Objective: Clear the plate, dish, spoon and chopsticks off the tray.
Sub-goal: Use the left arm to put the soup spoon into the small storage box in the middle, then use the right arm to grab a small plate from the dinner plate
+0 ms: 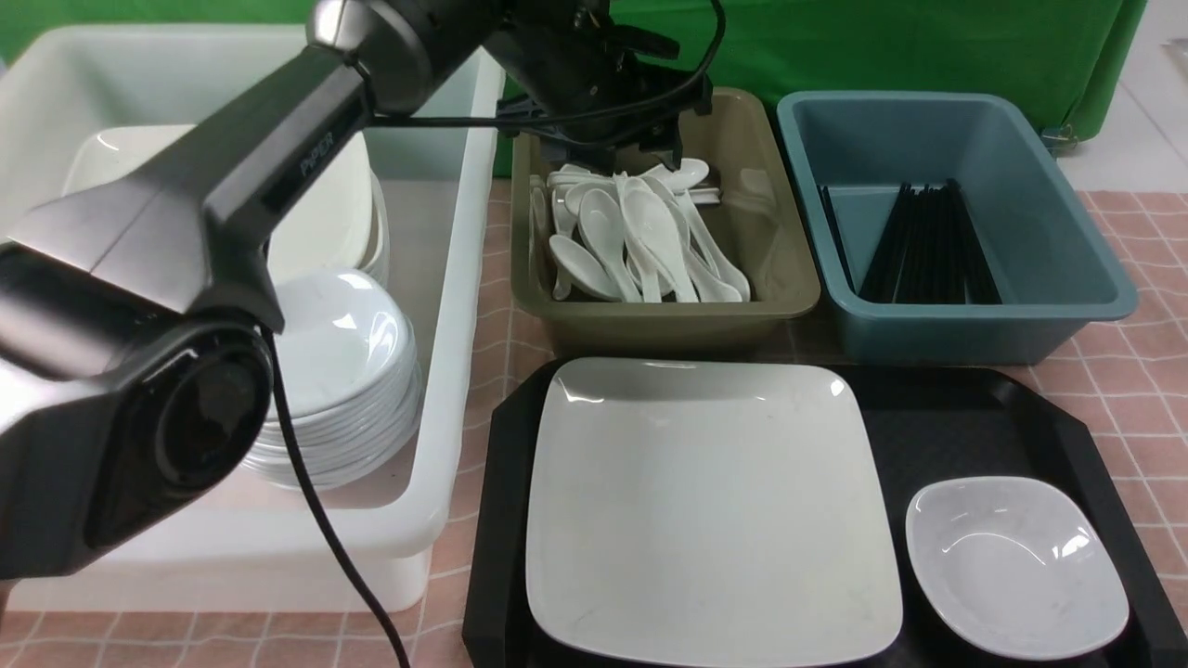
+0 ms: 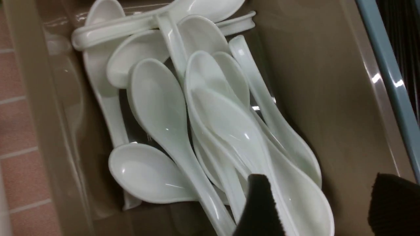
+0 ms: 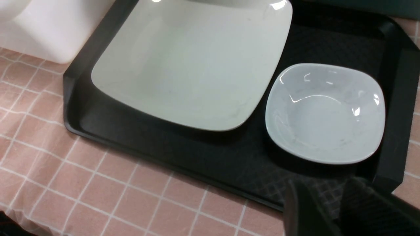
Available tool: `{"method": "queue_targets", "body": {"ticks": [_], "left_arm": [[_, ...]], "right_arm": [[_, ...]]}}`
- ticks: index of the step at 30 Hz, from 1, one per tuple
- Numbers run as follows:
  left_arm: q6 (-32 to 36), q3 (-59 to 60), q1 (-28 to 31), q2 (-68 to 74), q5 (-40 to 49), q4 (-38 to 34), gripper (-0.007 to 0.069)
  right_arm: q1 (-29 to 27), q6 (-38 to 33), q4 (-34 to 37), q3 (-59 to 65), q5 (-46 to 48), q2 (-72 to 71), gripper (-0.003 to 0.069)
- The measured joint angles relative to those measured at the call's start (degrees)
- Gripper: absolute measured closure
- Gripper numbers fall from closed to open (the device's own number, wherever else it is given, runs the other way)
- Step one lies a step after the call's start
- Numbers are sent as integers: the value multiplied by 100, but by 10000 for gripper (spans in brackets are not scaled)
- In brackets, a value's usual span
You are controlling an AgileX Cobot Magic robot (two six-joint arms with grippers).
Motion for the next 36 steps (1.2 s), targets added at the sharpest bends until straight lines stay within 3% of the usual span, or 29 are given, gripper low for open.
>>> {"method": "queue_targets", "body": {"ticks": [4,8,12,16,20,21,29,36], "left_arm": [[33,0,0,-418,224,-12,262],[508,-4,0,-1116,852,-31,498],[1030,-4,0,-1747,1069,-247,617],[1226,282,0,-2281,1076,-786,622],[1518,1202,-30,-2901,1076,-1491,622],[1676,1940,-64,-3279,1080,-1658,622],[2068,4999,-119,-4681,1137,-1530,622],[2068,6122,-114,-5400,1026,-1655,601]], "right_arm": [[0,0,0,0,0,0,421],[0,0,0,0,0,0,421],[0,0,0,0,0,0,421],[0,0,0,0,0,0,420],[0,0,0,0,0,0,420],[0,0,0,0,0,0,420],[0,0,0,0,0,0,420],[0,0,0,0,0,0,420]]}}
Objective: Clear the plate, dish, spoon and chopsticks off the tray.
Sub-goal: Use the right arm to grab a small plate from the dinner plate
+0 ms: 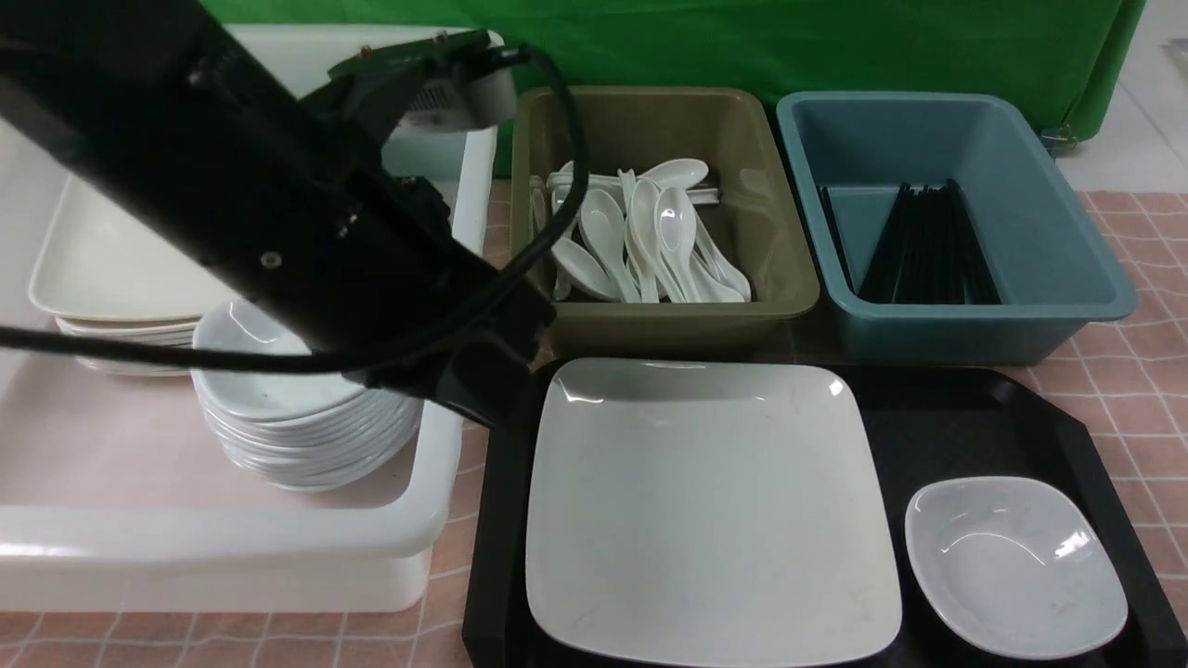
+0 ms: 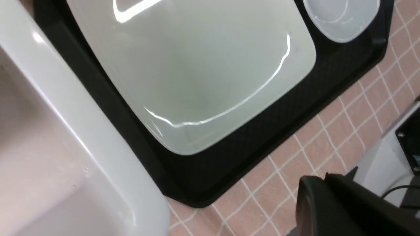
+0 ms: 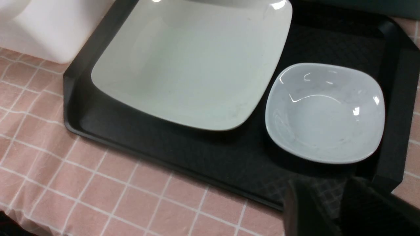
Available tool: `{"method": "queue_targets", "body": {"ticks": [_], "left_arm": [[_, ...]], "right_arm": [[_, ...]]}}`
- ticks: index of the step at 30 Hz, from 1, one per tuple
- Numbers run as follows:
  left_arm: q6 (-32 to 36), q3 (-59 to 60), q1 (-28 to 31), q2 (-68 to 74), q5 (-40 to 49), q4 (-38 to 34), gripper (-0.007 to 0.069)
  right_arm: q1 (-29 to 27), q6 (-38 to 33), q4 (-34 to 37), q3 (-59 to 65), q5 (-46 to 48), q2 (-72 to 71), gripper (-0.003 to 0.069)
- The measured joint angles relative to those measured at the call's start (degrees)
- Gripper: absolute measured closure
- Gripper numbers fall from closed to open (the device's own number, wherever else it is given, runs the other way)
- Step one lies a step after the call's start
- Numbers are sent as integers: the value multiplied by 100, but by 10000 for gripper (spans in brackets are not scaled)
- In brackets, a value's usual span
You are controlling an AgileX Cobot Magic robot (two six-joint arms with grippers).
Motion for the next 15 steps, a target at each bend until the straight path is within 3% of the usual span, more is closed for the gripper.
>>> {"method": "queue_targets", "body": {"ticks": [7,10,15], "left_arm": [[-474,104,-508,113,-406,-37,463],[-600,104,-1221,497,-635,-51,339],[-637,104,-1796,999,-805,285,241]], "right_arm": [[0,0,0,0,-5,0,420],[0,0,0,0,-5,0,420],[0,0,0,0,-5,0,419]]}}
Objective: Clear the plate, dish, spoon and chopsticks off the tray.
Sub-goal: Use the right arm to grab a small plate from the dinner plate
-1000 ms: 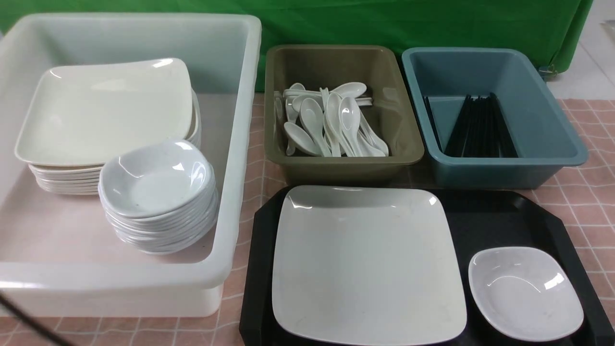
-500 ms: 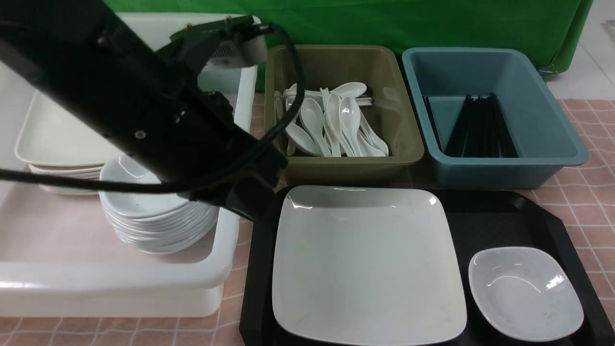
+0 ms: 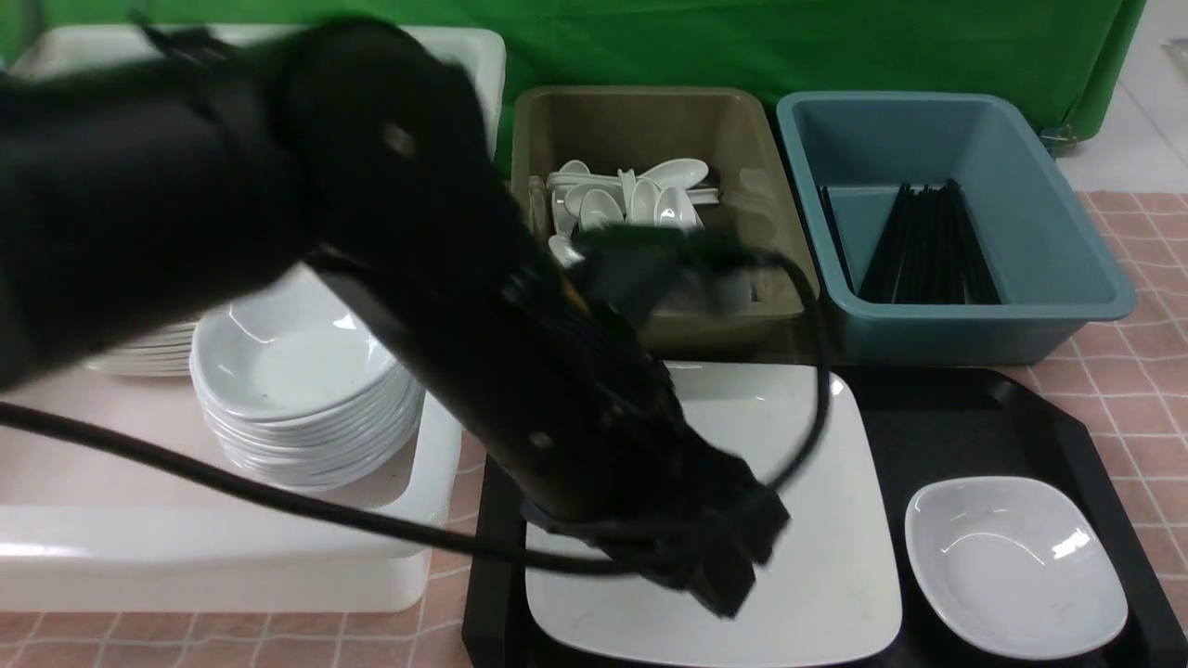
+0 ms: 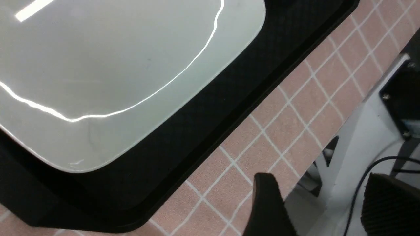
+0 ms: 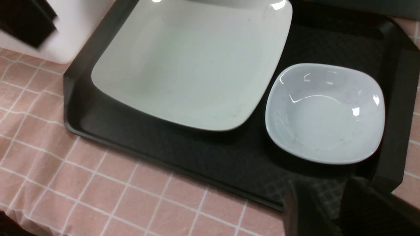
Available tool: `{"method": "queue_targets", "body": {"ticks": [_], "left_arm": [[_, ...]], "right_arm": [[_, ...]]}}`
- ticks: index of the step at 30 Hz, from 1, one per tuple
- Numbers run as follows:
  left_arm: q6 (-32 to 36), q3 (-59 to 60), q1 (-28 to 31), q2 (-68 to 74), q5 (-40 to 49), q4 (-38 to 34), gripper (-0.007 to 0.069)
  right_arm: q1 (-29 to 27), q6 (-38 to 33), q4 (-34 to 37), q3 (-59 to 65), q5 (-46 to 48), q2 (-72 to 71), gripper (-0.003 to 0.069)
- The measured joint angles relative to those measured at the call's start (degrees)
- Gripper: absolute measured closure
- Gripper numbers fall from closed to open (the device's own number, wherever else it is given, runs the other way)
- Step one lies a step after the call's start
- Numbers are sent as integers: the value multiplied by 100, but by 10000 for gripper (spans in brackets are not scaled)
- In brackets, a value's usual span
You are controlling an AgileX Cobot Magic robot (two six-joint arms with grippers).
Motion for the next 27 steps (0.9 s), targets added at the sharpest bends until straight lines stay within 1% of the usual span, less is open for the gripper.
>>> {"method": "queue_targets", "body": {"ticks": [3,5,7,8,9,10,11,12,13,14,15,18,21,22,24,27], "left_arm": [[-165,0,-51,117,-122,255,220],[-188,0,-44,123,-72,328,235],[-200,0,-44,127,92,340,285],[-183,0,-82,127,266,345,345],[-182,0,-103,127,309,346,355],[-137,0,-160,127,376,372,397],[-32,0,-376,127,430,459,512],[-17,0,-437,127,430,479,523],[37,0,-501,127,420,500,551],[139,0,-820,134,337,635,602],[163,0,-970,141,262,730,613],[171,0,-1482,193,-110,1320,624],[37,0,-1967,394,-455,2349,613],[-22,0,-1991,413,-471,2416,608],[-235,0,-2217,654,-596,3057,571],[-365,0,-2357,945,-683,3636,492]], "right_arm": [[0,0,0,0,0,0,419],[0,0,0,0,0,0,419],[0,0,0,0,0,0,419],[0,0,0,0,0,0,419],[0,0,0,0,0,0,419],[0,0,0,0,0,0,419],[0,0,0,0,0,0,419],[0,0,0,0,0,0,419],[0,0,0,0,0,0,419],[0,0,0,0,0,0,419],[0,0,0,0,0,0,419],[0,0,0,0,0,0,419],[0,0,0,0,0,0,419],[0,0,0,0,0,0,419],[0,0,0,0,0,0,419],[0,0,0,0,0,0,419]]}}
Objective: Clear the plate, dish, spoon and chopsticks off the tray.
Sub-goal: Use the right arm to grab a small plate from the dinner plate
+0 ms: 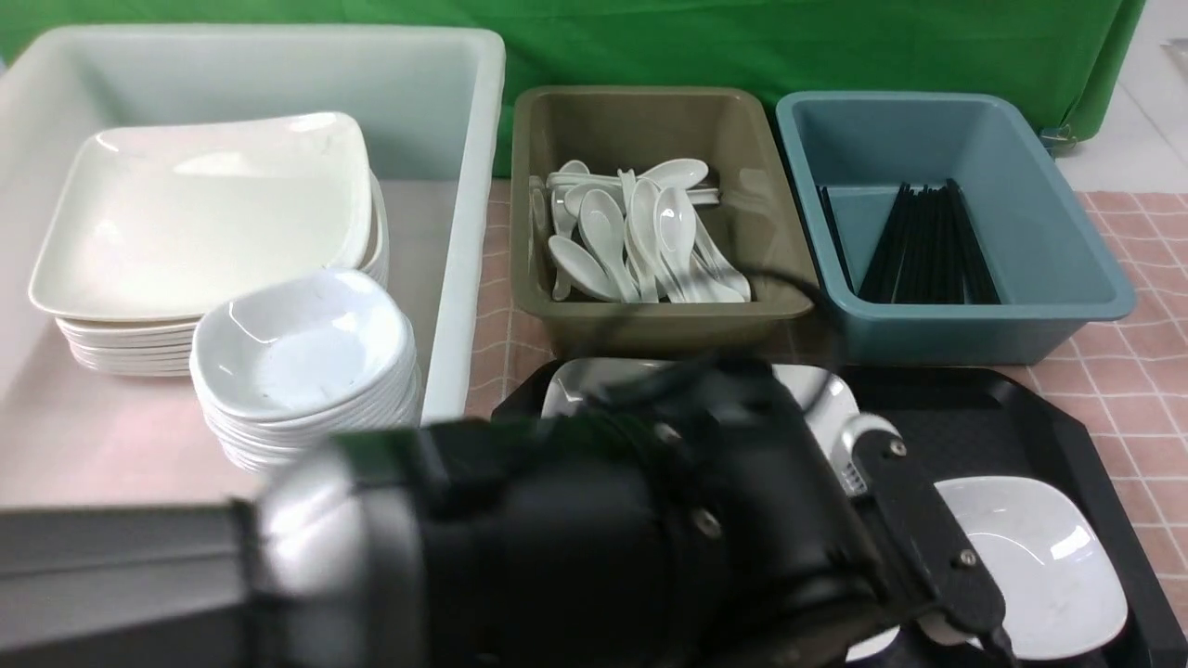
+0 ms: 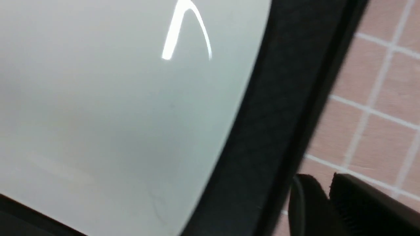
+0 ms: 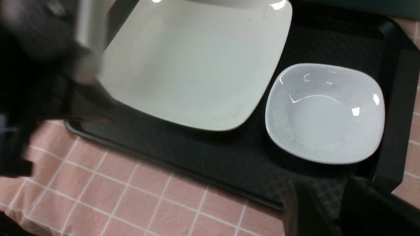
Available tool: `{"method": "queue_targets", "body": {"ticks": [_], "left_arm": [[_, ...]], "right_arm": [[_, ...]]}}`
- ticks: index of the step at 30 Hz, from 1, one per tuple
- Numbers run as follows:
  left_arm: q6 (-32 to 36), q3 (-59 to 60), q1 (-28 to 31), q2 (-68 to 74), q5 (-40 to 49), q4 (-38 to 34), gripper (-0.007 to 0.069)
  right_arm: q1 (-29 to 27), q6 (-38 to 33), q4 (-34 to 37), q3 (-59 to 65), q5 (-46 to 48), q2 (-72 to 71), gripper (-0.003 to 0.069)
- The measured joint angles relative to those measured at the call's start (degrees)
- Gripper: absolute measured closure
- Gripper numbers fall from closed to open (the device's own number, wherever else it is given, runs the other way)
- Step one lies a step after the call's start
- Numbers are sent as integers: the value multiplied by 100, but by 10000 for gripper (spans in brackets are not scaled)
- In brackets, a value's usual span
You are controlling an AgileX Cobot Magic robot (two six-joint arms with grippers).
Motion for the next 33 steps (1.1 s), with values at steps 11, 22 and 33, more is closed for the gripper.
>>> {"method": "queue_targets", "body": {"ticks": [11,22,33], "left_arm": [[-898,0,1039,259,416,-807,153],[-970,35,2065,234,549,-2309,114],[-352,-1003,2065,234,1041,-2470,309]], "right_arm": [[0,0,0,0,0,0,421],[0,0,0,0,-24,0,419],[0,-686,328,0,329,650,524]]}}
